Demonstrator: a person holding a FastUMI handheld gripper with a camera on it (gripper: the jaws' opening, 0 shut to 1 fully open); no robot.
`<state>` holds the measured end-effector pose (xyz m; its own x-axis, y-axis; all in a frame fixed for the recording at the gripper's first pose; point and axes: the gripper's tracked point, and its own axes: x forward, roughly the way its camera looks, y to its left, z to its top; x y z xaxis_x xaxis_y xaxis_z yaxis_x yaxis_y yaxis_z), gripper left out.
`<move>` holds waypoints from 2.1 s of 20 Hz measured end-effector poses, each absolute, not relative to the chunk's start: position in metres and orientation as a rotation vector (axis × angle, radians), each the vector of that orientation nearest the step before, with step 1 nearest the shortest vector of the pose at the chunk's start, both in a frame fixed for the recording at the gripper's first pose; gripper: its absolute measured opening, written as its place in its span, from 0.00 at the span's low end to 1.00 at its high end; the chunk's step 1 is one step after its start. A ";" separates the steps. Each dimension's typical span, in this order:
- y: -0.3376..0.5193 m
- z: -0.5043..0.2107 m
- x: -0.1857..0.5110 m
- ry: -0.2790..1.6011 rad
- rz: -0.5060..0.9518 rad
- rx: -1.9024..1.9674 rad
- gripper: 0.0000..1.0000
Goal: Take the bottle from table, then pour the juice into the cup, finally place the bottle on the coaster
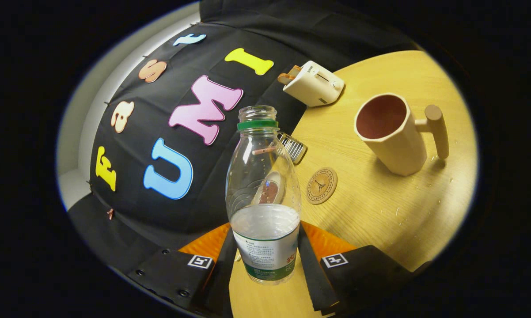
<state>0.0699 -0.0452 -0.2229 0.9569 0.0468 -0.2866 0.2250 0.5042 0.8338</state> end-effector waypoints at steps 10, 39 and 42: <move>-0.079 -0.202 0.087 0.178 -0.150 1.292 0.74; -0.079 -0.215 0.082 0.179 -0.195 1.651 0.74; -0.078 -0.219 0.083 0.185 -0.205 1.688 0.74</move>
<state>0.0834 -0.0783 -0.2188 0.9702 0.0029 -0.2424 0.2408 -0.1261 0.9624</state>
